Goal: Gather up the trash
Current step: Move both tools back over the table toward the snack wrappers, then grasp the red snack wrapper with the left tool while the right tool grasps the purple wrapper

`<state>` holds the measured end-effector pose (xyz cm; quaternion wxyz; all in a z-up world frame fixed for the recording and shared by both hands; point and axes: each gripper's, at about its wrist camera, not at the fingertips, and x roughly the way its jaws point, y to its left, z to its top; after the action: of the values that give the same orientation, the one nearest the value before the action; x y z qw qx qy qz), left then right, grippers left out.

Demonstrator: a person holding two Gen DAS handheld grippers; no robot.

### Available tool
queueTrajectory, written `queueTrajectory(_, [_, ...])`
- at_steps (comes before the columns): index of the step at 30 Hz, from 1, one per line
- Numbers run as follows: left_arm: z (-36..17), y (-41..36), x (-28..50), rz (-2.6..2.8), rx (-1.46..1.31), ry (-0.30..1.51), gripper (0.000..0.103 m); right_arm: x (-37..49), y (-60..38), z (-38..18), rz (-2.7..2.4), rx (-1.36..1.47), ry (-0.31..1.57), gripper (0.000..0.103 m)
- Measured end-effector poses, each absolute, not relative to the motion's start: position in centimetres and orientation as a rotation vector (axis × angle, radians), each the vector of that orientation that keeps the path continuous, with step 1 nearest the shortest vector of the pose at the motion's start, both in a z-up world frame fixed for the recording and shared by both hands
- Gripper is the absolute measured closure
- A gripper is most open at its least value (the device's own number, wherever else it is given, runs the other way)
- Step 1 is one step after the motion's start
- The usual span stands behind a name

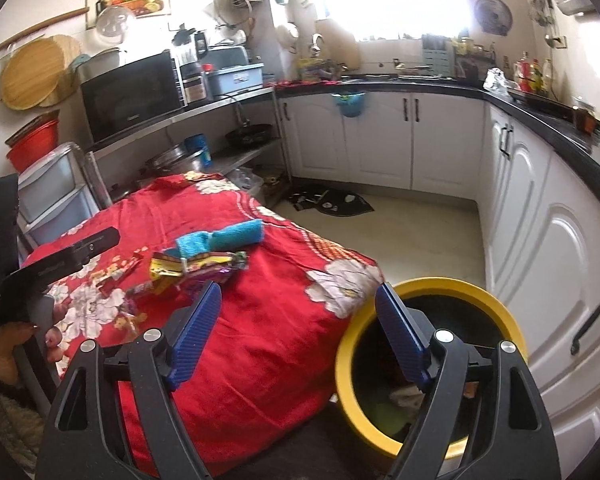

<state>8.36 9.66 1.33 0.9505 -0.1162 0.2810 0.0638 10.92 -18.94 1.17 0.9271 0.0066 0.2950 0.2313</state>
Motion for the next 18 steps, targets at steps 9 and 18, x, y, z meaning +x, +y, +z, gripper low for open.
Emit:
queueTrajectory(9, [1.3, 13.2, 7.3, 0.214, -0.265, 0.559, 0.011, 11.1, -15.0, 1.4, 0.562, -0.019, 0.61, 0.026])
queueTrajectory(18, [0.5, 16.8, 6.5, 0.304, -0.292, 0.565, 0.011, 12.3, -11.1, 0.7, 0.616, -0.061, 0.634, 0.026])
